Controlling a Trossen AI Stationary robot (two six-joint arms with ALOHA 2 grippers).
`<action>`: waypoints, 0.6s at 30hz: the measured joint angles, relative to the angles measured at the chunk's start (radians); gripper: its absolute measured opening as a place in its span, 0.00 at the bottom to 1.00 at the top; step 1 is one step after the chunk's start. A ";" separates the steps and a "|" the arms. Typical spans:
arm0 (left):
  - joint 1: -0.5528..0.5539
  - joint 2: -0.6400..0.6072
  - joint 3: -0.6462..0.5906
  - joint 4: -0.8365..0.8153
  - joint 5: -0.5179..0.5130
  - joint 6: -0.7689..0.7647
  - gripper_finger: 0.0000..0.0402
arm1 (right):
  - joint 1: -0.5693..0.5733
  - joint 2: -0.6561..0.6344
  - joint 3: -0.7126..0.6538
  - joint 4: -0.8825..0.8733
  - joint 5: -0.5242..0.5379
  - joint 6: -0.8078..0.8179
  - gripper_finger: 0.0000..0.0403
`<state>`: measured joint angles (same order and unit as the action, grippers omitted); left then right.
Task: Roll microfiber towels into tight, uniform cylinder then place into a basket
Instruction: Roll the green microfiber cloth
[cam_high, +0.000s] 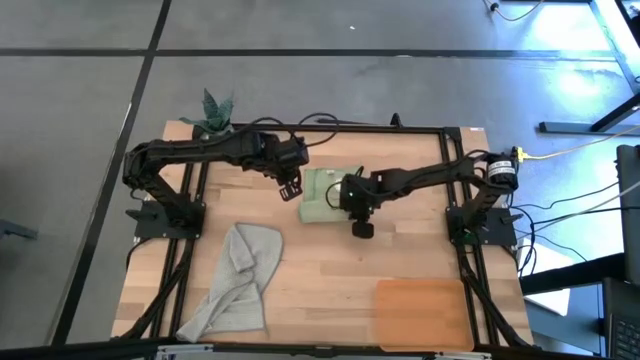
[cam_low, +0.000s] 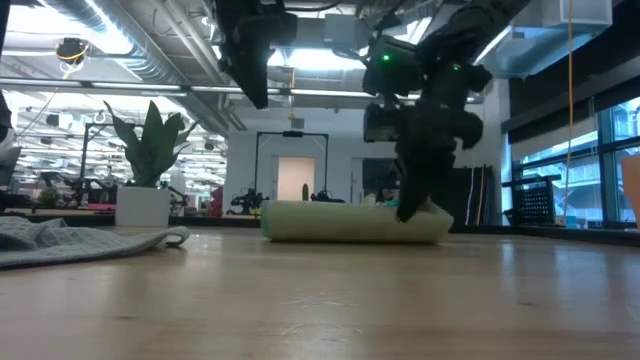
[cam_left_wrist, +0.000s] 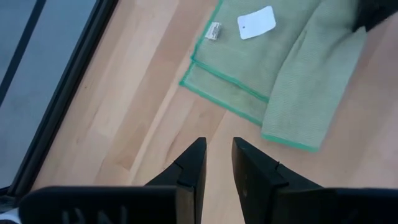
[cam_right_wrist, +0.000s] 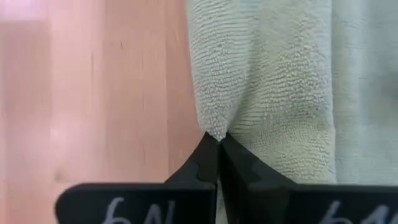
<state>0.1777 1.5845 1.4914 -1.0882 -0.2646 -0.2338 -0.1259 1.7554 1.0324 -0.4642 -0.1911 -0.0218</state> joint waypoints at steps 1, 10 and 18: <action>-0.006 0.000 0.000 0.000 0.000 0.001 0.17 | -0.008 0.000 0.011 -0.018 -0.019 0.004 0.01; -0.049 0.000 0.000 -0.003 0.000 0.005 0.17 | -0.094 -0.002 0.042 -0.049 -0.275 0.114 0.00; -0.075 0.000 0.000 -0.003 0.000 0.007 0.17 | -0.158 -0.004 0.042 -0.048 -0.496 0.203 0.00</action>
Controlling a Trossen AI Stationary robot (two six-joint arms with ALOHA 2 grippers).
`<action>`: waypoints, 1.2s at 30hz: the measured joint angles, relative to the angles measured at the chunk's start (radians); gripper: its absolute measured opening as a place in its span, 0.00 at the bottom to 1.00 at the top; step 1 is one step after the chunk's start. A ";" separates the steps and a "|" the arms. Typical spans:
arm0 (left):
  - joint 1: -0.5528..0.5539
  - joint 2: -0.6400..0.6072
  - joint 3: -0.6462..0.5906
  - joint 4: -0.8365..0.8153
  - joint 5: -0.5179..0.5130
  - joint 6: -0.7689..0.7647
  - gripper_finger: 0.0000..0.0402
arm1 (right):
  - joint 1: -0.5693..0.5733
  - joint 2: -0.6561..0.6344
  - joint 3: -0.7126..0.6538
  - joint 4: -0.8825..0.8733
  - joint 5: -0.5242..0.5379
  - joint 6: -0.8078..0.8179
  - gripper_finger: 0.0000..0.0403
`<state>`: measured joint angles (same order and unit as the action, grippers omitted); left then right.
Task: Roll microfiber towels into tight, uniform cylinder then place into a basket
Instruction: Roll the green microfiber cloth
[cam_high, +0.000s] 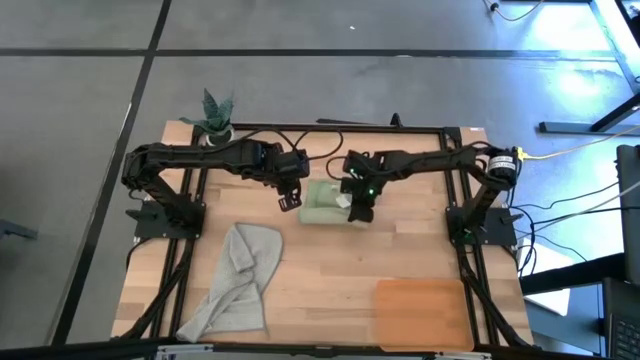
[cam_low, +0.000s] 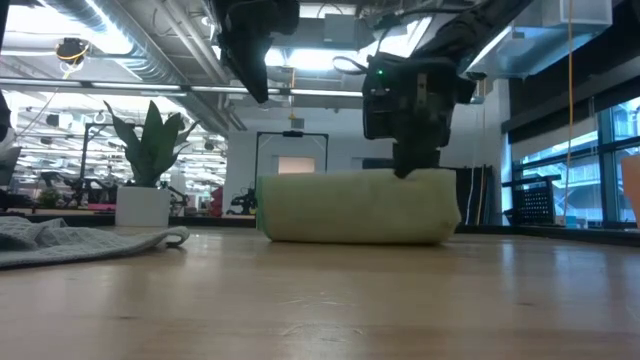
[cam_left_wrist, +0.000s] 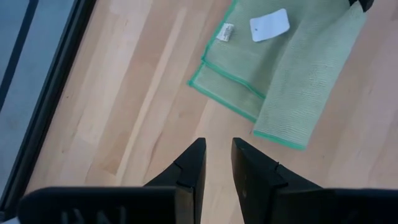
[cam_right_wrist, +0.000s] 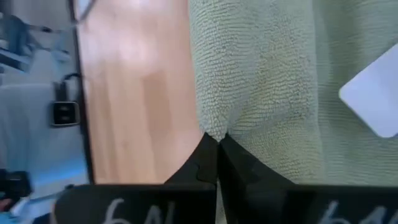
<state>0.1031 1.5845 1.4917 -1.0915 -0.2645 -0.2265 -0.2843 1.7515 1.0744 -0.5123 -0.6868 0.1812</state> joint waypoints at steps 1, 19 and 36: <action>0.000 0.000 0.000 0.000 0.000 0.000 0.17 | -0.008 0.000 0.000 0.000 -0.016 0.008 0.00; -0.002 0.000 0.000 0.002 0.000 0.000 0.17 | -0.133 0.033 -0.069 0.014 -0.030 0.159 0.01; -0.002 0.000 0.000 0.004 0.000 0.000 0.17 | -0.165 0.040 -0.069 0.017 0.152 0.150 0.01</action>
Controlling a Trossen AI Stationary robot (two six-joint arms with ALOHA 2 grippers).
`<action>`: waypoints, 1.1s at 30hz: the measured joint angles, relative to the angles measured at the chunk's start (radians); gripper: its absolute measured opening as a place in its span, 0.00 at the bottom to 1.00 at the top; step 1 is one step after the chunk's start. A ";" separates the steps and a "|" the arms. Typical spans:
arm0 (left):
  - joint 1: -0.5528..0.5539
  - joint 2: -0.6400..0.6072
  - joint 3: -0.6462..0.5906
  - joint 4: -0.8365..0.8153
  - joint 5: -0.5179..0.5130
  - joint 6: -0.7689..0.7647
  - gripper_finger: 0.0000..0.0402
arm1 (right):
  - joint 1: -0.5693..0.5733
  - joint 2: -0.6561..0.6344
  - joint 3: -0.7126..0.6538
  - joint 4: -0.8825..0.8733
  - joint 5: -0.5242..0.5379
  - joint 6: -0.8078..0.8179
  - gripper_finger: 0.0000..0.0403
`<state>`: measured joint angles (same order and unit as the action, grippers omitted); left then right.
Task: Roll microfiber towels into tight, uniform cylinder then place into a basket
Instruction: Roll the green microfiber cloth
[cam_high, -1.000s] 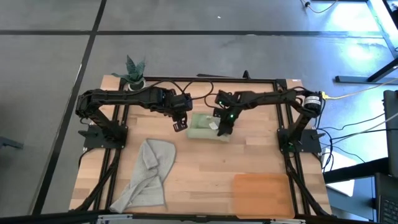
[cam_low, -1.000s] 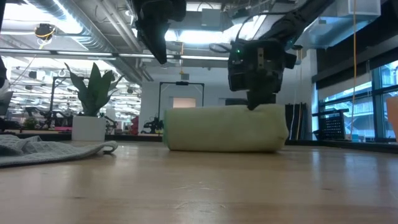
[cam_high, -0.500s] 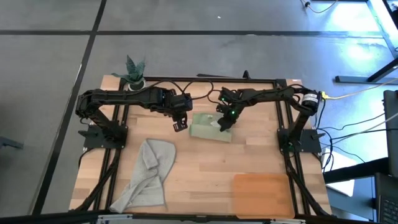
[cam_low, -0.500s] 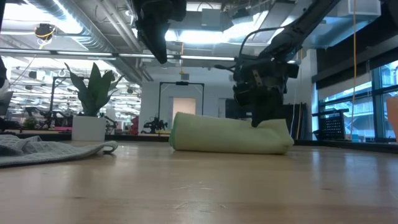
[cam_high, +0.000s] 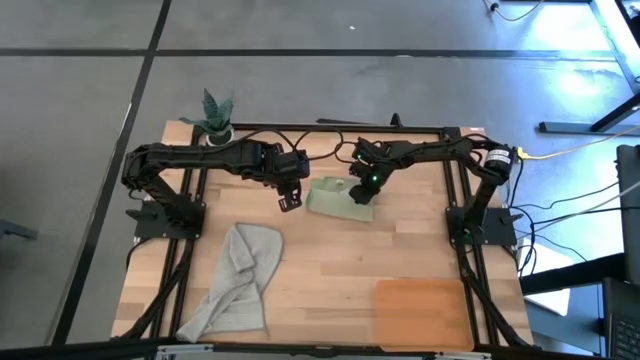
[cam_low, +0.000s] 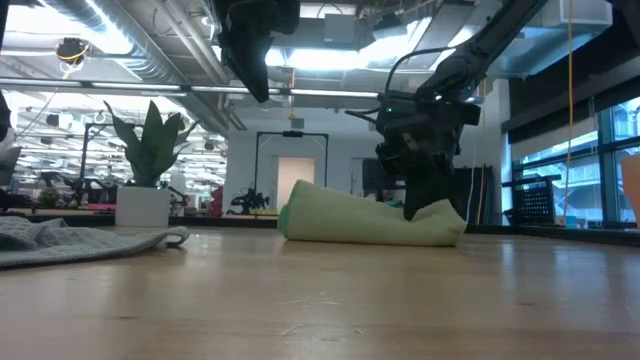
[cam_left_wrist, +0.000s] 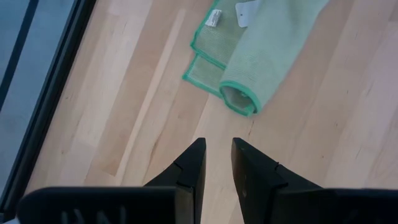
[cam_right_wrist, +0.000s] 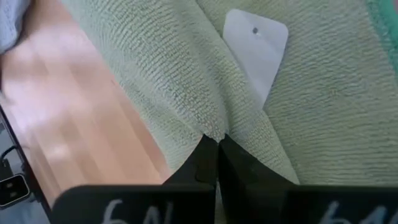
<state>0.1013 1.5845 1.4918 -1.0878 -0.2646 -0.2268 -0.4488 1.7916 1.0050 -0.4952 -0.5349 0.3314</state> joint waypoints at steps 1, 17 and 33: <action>0.000 0.000 0.000 0.000 0.000 0.000 0.17 | 0.000 0.000 0.000 0.002 0.003 -0.005 0.01; 0.000 0.000 0.000 0.000 0.000 -0.003 0.17 | 0.001 0.000 0.000 0.019 0.022 -0.018 0.21; 0.000 0.000 0.000 0.000 0.000 0.000 0.17 | -0.040 -0.005 0.000 0.023 0.106 0.141 0.31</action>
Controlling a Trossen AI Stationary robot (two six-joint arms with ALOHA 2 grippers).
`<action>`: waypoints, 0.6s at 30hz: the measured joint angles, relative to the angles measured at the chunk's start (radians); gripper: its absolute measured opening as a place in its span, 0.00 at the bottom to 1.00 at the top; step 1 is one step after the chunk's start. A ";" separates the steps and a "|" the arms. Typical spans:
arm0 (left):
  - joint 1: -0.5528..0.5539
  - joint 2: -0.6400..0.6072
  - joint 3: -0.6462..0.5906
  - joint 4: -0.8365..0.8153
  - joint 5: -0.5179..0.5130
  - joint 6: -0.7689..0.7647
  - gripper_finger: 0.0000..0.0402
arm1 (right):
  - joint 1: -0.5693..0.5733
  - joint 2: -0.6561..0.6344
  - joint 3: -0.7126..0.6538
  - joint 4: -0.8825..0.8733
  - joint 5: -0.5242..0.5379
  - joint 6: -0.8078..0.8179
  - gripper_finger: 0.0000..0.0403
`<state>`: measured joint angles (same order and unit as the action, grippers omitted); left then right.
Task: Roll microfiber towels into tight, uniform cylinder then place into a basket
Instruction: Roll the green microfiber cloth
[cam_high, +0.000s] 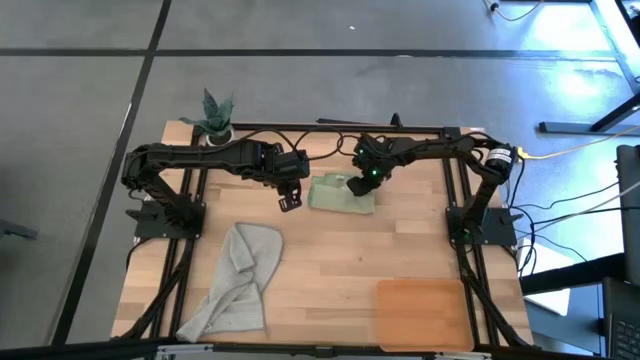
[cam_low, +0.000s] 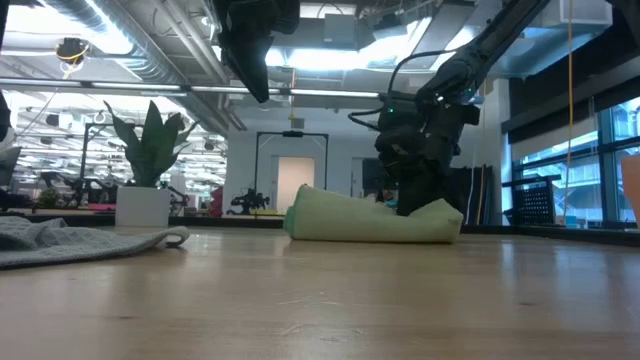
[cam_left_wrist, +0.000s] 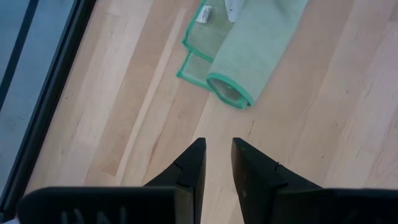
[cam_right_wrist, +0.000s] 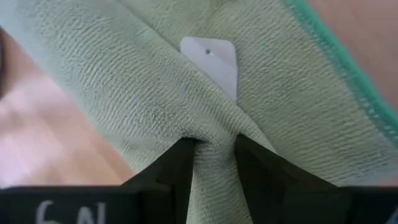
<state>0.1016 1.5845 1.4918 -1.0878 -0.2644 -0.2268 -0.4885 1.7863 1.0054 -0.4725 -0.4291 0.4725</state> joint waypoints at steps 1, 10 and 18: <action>0.000 0.000 0.000 0.000 0.000 0.000 0.17 | 0.003 0.000 0.000 0.001 0.016 0.001 0.31; 0.000 0.000 0.000 0.000 0.000 -0.004 0.17 | 0.022 0.000 0.000 0.001 0.089 -0.004 0.31; 0.000 0.000 0.000 0.000 0.000 -0.006 0.17 | 0.015 -0.002 0.000 -0.001 0.055 -0.002 0.31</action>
<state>0.1013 1.5845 1.4918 -1.0878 -0.2646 -0.2325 -0.4736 1.7840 1.0058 -0.4732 -0.3741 0.4709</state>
